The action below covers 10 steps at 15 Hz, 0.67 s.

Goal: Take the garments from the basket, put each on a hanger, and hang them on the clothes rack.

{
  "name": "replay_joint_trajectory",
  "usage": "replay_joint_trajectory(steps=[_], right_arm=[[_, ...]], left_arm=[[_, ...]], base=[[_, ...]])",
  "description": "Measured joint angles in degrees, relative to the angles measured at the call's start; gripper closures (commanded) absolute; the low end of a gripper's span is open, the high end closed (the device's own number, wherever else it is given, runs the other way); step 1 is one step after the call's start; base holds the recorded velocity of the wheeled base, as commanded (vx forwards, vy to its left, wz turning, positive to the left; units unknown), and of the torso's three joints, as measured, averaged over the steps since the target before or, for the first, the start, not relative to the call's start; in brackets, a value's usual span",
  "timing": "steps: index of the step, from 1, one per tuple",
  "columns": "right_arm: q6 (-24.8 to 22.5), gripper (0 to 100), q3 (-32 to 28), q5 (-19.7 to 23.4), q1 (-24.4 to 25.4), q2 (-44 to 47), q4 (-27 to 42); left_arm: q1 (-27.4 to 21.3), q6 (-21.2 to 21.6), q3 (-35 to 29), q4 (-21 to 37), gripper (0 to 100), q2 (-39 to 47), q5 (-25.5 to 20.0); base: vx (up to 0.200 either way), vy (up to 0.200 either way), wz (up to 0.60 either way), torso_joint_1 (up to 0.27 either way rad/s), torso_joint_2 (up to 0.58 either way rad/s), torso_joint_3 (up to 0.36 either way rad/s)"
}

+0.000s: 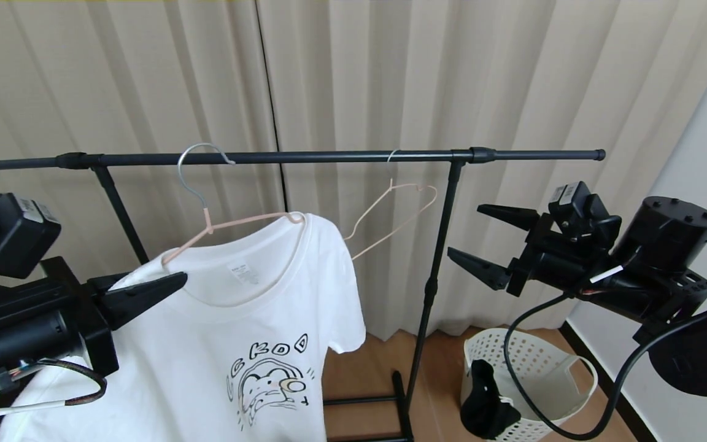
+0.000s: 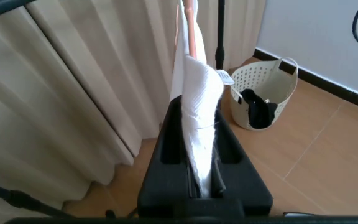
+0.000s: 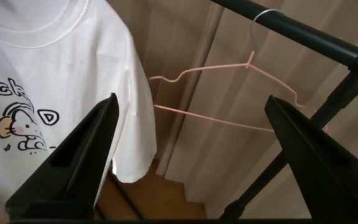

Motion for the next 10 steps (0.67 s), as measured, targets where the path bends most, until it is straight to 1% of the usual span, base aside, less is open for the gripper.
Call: replay_joint_trajectory(steps=[6, 10], right_arm=[[0.0, 0, -0.1, -0.1, 0.0, 0.4, 0.0], [0.0, 0, -0.1, -0.1, 0.0, 0.5, 0.0]], left_arm=[[0.0, 0.3, 0.8, -0.2, 100, 8.4, 5.8], [0.0, 0.3, 0.1, -0.2, 100, 13.2, 8.6]], base=[[0.000, 0.000, 0.00, 0.000, 0.00, 0.000], [0.000, 0.000, 0.00, 0.000, 0.00, 0.000]])
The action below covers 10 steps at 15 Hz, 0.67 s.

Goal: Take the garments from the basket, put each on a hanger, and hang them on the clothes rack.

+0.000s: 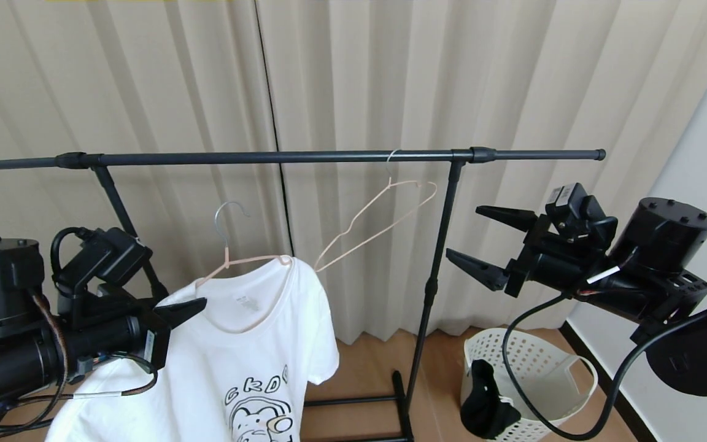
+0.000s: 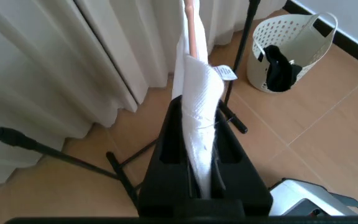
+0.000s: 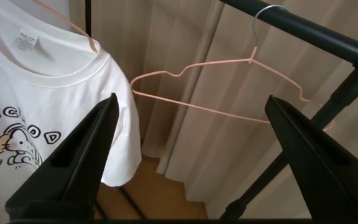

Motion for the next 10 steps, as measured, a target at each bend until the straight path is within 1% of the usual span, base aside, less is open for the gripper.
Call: replay_joint_trajectory(steps=[5, 8, 10], right_arm=[[0.0, 0, 0.0, 0.0, 0.0, 0.0, 0.0], [0.0, 0, -0.1, 0.0, 0.0, 0.0, 0.0], [0.0, 0, -0.2, 0.0, -0.1, 0.0, 0.0]], left_arm=[[0.0, -0.1, -1.6, -0.2, 100, 4.8, 1.7], [-0.2, -0.6, -4.9, -0.3, 100, 7.1, 3.0], [-0.8, -1.9, -8.7, -0.2, 100, 8.6, 3.1]], base=[[0.000, 0.000, 0.00, 0.000, 0.00, 0.000], [0.000, 0.000, 0.00, 0.000, 0.00, 0.000], [0.000, 0.000, 0.00, 0.000, 0.00, 0.000]])
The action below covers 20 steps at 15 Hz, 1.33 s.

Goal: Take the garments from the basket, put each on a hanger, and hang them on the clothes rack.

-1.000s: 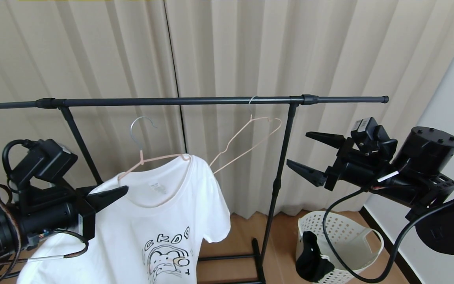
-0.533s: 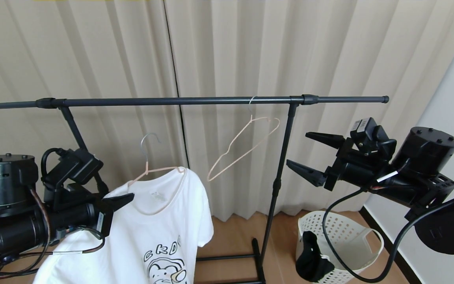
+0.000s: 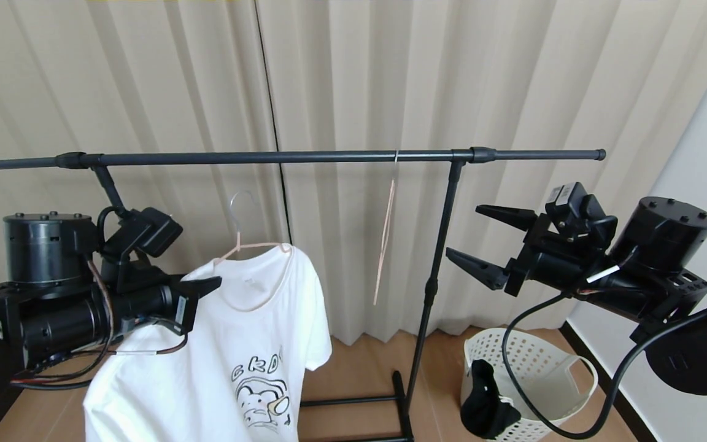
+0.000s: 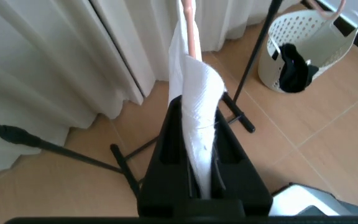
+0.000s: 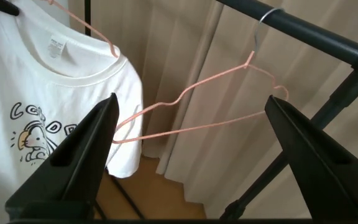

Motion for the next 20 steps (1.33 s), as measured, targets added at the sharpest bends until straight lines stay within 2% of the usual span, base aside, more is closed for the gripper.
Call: replay_joint_trajectory(steps=[3, 10, 13, 20], right_arm=[[0.0, 0, -0.1, 0.0, -0.1, 0.0, 0.0], [-0.1, 0, -0.1, -0.1, -0.2, 0.1, 0.0], [-0.1, 0, -0.1, -0.1, -0.2, 0.1, 0.0], [-0.2, 0, -0.1, -0.1, -0.3, 0.5, -0.1]], left_arm=[[-1.3, -2.0, -6.2, -0.1, 100, 3.0, 0.1], [-1.7, -2.3, -21.0, 0.1, 100, 12.5, 4.9], [-1.9, -2.6, -26.9, 0.1, 100, 17.0, 5.3], [-2.3, -3.4, -35.8, 0.2, 100, 25.9, 5.5]], base=[[0.000, 0.000, 0.00, 0.000, 0.00, 0.000], [0.000, 0.000, 0.00, 0.000, 0.00, 0.000], [0.000, 0.000, 0.00, 0.000, 0.00, 0.000], [0.000, 0.000, 0.00, 0.000, 0.00, 0.000]])
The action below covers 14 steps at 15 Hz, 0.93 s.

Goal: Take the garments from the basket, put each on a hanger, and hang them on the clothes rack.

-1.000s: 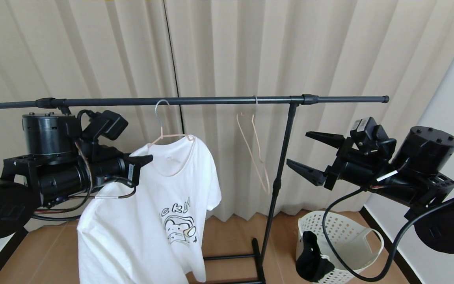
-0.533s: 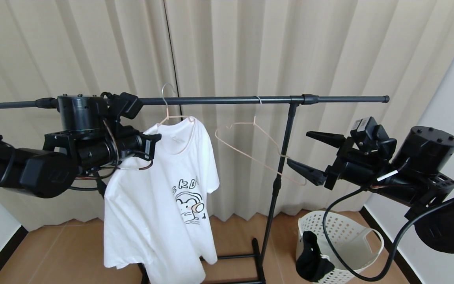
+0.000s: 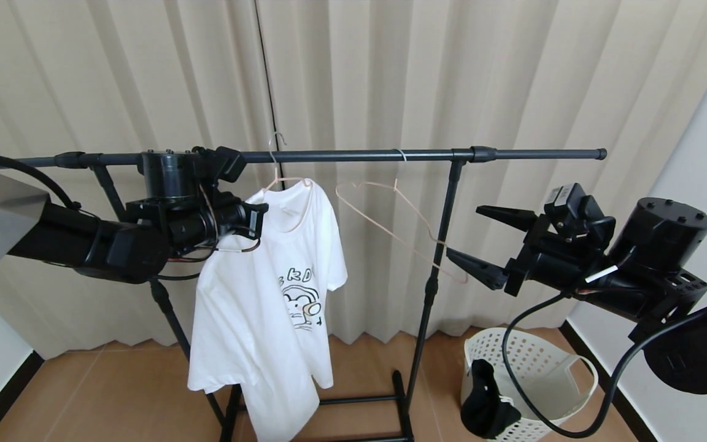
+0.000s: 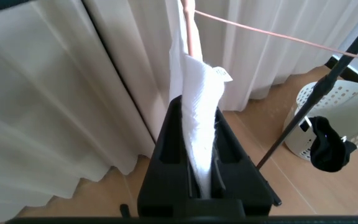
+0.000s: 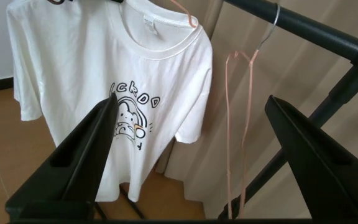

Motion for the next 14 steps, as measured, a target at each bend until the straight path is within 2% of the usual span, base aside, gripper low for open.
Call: replay_joint_trajectory(steps=[7, 8, 14], right_arm=[[0.0, 0, 0.0, 0.0, 0.0, 0.8, 0.0], [0.0, 0, -0.1, 0.0, 0.0, 0.9, 0.0], [-0.1, 0, -0.2, 0.0, 0.0, 1.3, -0.1]], left_arm=[[0.0, -0.5, -1.5, -0.1, 100, 3.4, -0.1], [0.0, -0.5, -1.5, -0.1, 0, 3.5, -0.1], [0.0, -2.0, 0.6, -0.3, 0, 2.2, -0.4]], base=[[0.000, 0.000, 0.00, 0.000, 0.00, 0.000], [0.000, 0.000, 0.00, 0.000, 0.00, 0.000], [0.000, 0.000, 0.00, 0.000, 0.00, 0.000]])
